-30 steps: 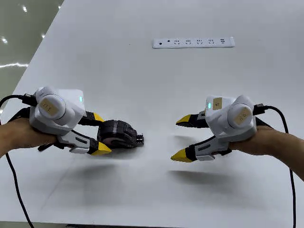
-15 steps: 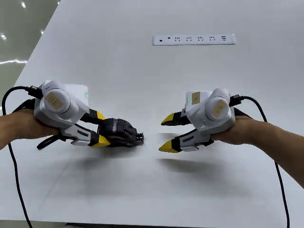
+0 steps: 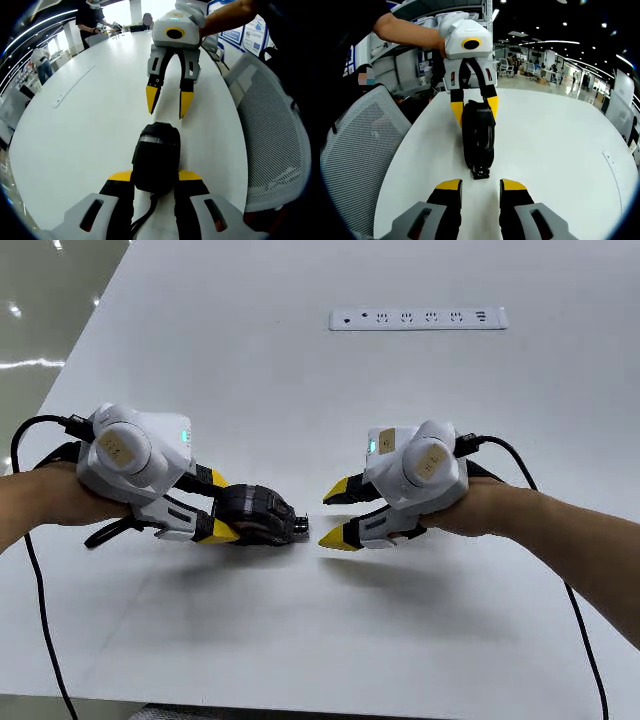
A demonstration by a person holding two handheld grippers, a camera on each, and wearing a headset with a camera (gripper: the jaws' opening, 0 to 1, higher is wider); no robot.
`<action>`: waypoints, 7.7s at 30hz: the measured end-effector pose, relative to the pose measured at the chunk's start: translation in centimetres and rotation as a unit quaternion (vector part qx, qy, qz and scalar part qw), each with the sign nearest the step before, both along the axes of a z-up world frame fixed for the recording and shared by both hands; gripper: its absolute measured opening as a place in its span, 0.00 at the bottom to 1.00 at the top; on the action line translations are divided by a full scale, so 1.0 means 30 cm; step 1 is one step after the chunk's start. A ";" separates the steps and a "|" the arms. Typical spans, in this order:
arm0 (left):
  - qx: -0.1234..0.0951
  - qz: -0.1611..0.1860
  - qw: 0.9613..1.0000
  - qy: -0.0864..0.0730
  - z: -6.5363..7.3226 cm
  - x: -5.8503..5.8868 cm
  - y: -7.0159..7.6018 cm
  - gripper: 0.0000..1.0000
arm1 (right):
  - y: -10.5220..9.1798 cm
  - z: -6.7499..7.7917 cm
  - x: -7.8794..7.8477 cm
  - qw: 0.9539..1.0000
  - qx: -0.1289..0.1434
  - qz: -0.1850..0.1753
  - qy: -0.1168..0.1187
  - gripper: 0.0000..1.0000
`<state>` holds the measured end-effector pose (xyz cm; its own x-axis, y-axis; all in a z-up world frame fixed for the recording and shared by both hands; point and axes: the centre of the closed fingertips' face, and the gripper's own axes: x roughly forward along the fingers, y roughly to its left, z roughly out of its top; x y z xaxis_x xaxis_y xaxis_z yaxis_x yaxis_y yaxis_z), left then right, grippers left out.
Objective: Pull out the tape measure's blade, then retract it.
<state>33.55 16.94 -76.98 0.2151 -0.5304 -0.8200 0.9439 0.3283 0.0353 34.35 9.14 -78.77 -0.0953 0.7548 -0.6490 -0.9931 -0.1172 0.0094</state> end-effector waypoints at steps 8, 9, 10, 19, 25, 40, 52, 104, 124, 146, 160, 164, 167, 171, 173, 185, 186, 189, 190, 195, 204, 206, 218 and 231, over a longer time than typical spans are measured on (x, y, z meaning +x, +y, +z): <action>-0.004 0.000 1.000 0.002 -0.002 0.003 -0.001 0.25 | 0.030 -0.019 -0.005 1.000 -0.004 0.010 -0.002 0.24; -0.004 -0.001 1.000 0.002 -0.002 0.003 -0.002 0.25 | 0.034 -0.019 -0.005 1.000 -0.004 0.010 -0.002 0.23; -0.004 -0.001 1.000 0.002 -0.002 0.003 -0.002 0.25 | 0.036 -0.020 -0.006 1.000 -0.005 0.011 0.000 0.22; -0.003 0.000 1.000 0.004 -0.004 0.003 -0.005 0.25 | 0.059 -0.046 -0.007 1.000 -0.014 0.022 -0.002 0.18; -0.002 0.001 1.000 0.004 -0.005 0.002 -0.004 0.25 | 0.066 -0.057 -0.009 1.000 -0.017 0.026 -0.003 0.14; -0.007 0.008 1.000 0.008 -0.003 0.005 0.000 0.25 | 0.075 -0.064 -0.010 0.998 -0.019 0.045 -0.029 0.11; -0.010 0.010 1.000 0.012 -0.003 0.002 0.001 0.25 | 0.069 -0.063 -0.012 0.997 -0.024 0.053 -0.045 0.09; -0.011 0.015 0.999 0.026 -0.006 0.003 -0.013 0.25 | -0.095 -0.064 0.018 0.996 -0.045 0.043 -0.058 0.09; -0.001 0.013 1.000 0.028 -0.009 0.000 -0.014 0.25 | -0.183 -0.065 0.032 0.996 -0.058 0.032 -0.063 0.09; 0.001 0.012 0.999 0.033 -0.009 0.001 -0.022 0.25 | -0.292 -0.063 0.049 0.995 -0.073 0.019 -0.067 0.09; 0.003 0.010 0.999 0.035 -0.009 -0.001 -0.024 0.25 | -0.358 -0.061 0.059 0.994 -0.081 0.010 -0.066 0.09; 0.006 0.008 0.999 0.036 -0.009 -0.002 -0.026 0.25 | -0.381 -0.063 0.061 0.994 -0.085 0.006 -0.066 0.09; 0.007 0.007 0.999 0.036 -0.009 -0.003 -0.026 0.25 | -0.398 -0.063 0.063 0.994 -0.087 0.004 -0.066 0.09; 0.008 0.006 0.999 0.037 -0.008 -0.003 -0.026 0.25 | -0.425 -0.062 0.067 0.994 -0.090 -0.002 -0.066 0.09; 0.008 0.005 0.999 0.037 -0.008 -0.003 -0.027 0.25 | -0.441 -0.063 0.070 0.994 -0.092 -0.004 -0.066 0.09; 0.007 0.005 0.999 0.039 -0.010 0.000 -0.029 0.25 | -0.529 -0.062 0.088 0.992 -0.105 -0.022 -0.067 0.09; 0.007 0.005 0.999 0.040 -0.010 0.000 -0.029 0.25 | -0.536 -0.063 0.090 0.992 -0.107 -0.023 -0.068 0.08; 0.008 0.004 0.999 0.040 -0.010 0.001 -0.031 0.25 | -0.557 -0.063 0.095 0.991 -0.111 -0.026 -0.069 0.08; 0.009 0.004 0.999 0.040 -0.011 0.001 -0.031 0.25 | -0.565 -0.063 0.097 0.991 -0.113 -0.028 -0.068 0.08; 0.010 0.002 0.999 0.042 -0.011 0.001 -0.030 0.25 | -0.605 -0.063 0.101 0.990 -0.120 -0.034 -0.069 0.08; 0.014 0.000 0.999 0.042 -0.012 0.001 -0.029 0.25 | -0.664 -0.056 0.096 0.988 -0.131 -0.046 -0.065 0.09; 0.015 -0.002 0.999 0.042 -0.012 0.000 -0.029 0.25 | -0.663 -0.059 0.092 0.988 -0.131 -0.046 -0.059 0.09; 0.020 -0.006 0.999 0.039 -0.010 -0.001 -0.033 0.26 | -0.665 -0.062 0.096 0.988 -0.143 -0.041 -0.051 0.10; 0.028 -0.013 0.999 0.042 -0.010 -0.006 -0.036 0.26 | -0.670 -0.069 0.078 0.986 -0.159 -0.040 -0.035 0.12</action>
